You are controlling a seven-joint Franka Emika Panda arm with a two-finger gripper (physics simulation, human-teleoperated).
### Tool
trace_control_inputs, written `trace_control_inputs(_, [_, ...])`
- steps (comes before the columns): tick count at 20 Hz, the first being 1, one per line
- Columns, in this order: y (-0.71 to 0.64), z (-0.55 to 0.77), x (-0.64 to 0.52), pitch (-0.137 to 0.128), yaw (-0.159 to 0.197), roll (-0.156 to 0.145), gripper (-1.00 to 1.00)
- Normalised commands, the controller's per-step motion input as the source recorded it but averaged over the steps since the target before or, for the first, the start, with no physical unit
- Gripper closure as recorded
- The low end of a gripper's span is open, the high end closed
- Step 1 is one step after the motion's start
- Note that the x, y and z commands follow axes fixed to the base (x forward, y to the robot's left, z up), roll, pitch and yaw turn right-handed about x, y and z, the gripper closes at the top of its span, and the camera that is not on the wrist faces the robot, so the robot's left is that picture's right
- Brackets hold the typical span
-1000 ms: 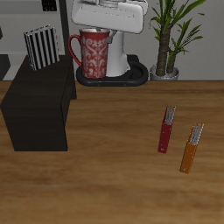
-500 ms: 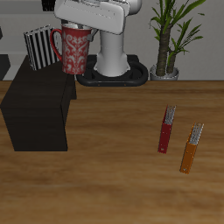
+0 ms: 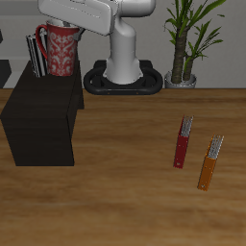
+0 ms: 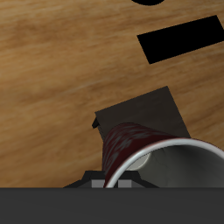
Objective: Place the striped book upright on top of the shelf and place the red mug on top of the shelf
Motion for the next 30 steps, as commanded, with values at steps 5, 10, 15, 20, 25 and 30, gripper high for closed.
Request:
trace_control_inputs(5, [-0.27,0.01,0.14,0.038,-0.026,-0.008,1.00])
trace_control_inputs(10, [-0.09,-0.22,0.22,0.057,-0.022,0.009,1.00])
trace_control_inputs(15, [-0.08,-0.35,0.24,0.071,-0.027,0.020,1.00])
trace_control_inputs(20, [0.06,-0.22,0.06,0.029,0.005,0.019,1.00])
trace_control_inputs(25, [-0.16,-0.17,0.04,0.024,-0.015,-0.017,1.00])
trace_control_inputs(30, [-0.24,-0.27,0.08,0.059,-0.019,-0.072,1.00])
